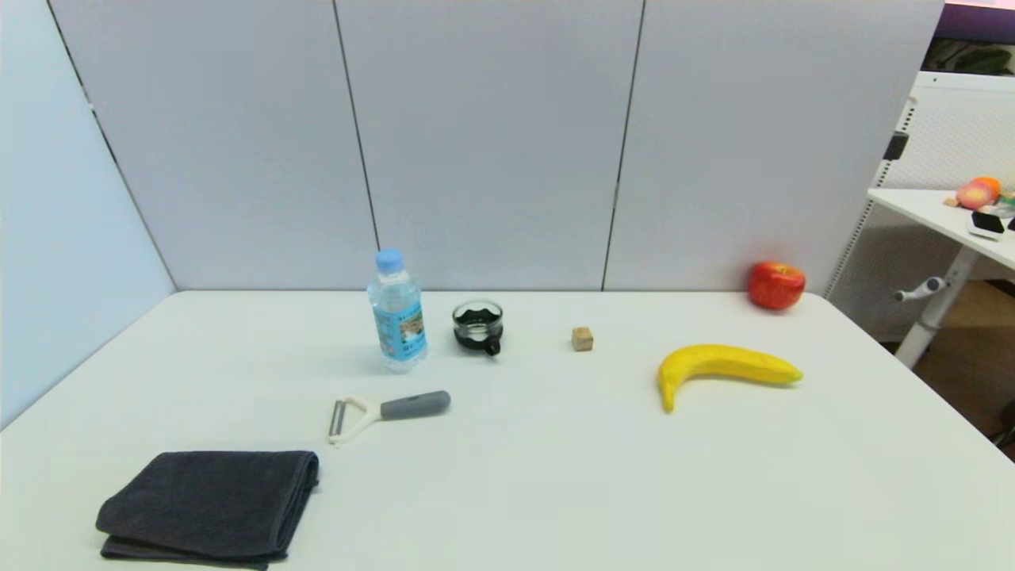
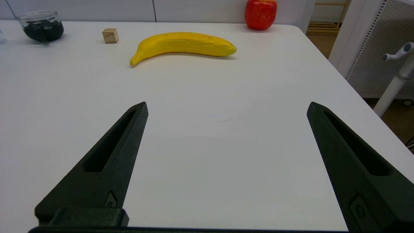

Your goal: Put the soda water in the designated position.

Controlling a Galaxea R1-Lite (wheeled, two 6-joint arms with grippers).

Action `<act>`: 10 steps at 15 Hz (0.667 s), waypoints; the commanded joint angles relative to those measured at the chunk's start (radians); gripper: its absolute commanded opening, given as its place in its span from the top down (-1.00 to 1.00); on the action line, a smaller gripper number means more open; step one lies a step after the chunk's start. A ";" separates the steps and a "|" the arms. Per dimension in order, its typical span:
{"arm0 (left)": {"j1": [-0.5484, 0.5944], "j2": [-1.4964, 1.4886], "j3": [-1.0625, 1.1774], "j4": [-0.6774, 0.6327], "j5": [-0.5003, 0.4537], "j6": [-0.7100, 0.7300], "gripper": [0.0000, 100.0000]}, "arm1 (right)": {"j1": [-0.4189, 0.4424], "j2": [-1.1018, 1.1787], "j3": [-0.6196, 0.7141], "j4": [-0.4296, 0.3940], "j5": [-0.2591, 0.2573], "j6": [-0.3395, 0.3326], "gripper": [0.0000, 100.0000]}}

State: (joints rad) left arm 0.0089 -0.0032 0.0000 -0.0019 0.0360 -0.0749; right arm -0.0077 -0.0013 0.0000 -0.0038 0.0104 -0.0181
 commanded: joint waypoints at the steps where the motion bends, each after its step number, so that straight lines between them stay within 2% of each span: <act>1: 0.000 0.002 0.000 -0.001 0.001 0.000 -1.00 | 0.000 0.000 0.000 -0.001 0.000 0.000 -1.00; 6: 0.000 0.002 0.000 -0.001 0.002 0.000 -1.00 | 0.000 0.000 0.000 -0.001 -0.001 -0.013 -1.00; 10: 0.000 0.002 0.000 -0.001 0.001 0.000 -1.00 | 0.000 0.000 0.000 -0.001 -0.006 0.012 -1.00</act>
State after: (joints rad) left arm 0.0089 -0.0028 0.0000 -0.0028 0.0364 -0.0745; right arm -0.0077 -0.0013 0.0000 -0.0043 0.0072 -0.0089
